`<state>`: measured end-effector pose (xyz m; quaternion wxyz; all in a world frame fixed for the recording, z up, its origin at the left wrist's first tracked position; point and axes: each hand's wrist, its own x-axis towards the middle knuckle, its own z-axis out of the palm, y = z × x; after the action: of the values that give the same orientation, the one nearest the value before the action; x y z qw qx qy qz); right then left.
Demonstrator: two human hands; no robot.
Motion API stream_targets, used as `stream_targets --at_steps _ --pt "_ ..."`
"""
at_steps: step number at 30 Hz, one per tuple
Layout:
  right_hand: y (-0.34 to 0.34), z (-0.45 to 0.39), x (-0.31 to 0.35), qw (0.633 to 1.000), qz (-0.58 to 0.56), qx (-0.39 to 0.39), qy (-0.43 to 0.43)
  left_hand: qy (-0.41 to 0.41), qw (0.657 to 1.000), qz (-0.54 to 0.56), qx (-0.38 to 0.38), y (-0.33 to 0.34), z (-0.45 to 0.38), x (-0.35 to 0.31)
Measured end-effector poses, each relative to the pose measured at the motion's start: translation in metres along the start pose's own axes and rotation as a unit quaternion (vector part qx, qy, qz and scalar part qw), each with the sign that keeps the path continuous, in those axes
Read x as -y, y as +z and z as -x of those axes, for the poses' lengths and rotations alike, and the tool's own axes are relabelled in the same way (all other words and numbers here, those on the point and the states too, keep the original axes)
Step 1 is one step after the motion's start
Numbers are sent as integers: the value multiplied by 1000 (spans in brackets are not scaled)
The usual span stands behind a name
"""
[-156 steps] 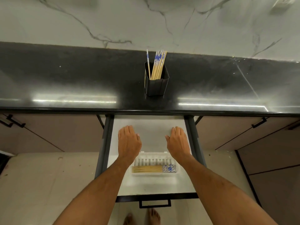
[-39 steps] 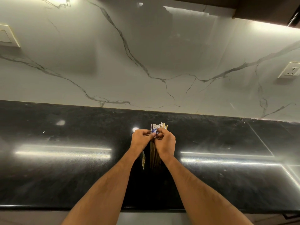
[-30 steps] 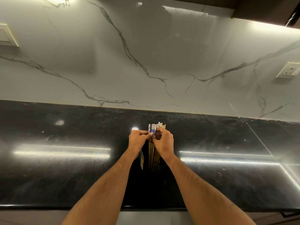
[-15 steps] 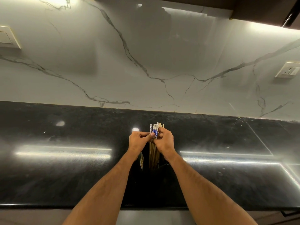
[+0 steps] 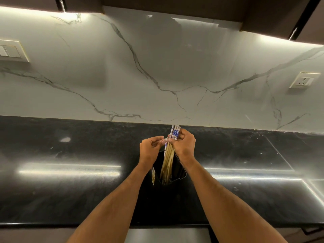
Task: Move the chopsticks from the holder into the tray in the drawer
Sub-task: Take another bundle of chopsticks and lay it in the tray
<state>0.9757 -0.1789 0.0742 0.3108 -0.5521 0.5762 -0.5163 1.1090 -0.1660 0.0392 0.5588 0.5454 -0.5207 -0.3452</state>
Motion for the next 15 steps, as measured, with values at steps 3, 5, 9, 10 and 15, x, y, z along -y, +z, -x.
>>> stream_targets --at_steps 3,5,9,10,15 --pt "-10 -1 18 999 -36 -10 -30 2 997 20 80 2 4 -16" --pt "-16 0 30 997 -52 -6 -53 3 991 13 134 3 7 -24" --pt "-29 3 51 994 -62 23 -90 -33 977 64 202 4 17 -41" --pt "-33 4 55 993 -60 29 -94 -40 973 79 212 4 19 -45" --pt "-51 13 66 992 -33 30 -122 -50 964 92 244 1 30 -63"
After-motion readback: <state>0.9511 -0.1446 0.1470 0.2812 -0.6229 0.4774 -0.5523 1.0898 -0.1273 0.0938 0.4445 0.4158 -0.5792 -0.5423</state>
